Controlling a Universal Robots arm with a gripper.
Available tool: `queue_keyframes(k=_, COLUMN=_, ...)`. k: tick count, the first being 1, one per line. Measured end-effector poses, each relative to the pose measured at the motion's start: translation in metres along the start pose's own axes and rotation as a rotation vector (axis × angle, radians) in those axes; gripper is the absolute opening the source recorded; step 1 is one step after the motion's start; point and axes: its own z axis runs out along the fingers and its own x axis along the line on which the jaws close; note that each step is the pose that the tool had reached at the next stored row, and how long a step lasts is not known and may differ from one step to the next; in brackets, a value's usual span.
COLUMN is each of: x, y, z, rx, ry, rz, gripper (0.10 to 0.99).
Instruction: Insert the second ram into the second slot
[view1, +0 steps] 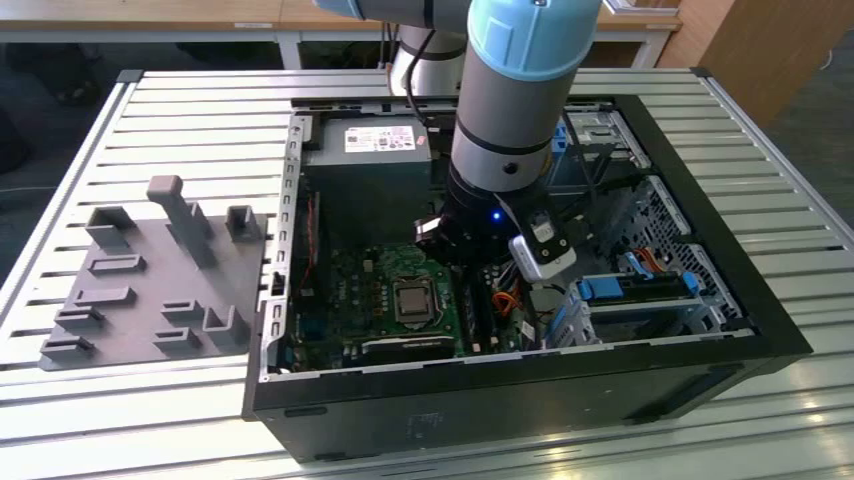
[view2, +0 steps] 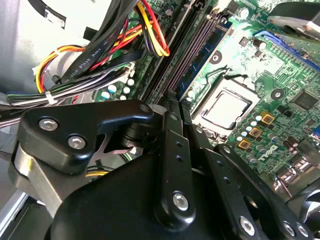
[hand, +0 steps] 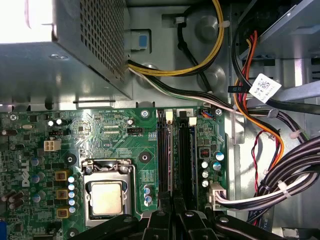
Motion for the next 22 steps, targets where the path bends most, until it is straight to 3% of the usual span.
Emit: queue_keyframes(k=22, x=0.0000, y=-0.0001, z=0.0044, rx=0.003, ry=-0.0001, rz=0.000, gripper=0.137)
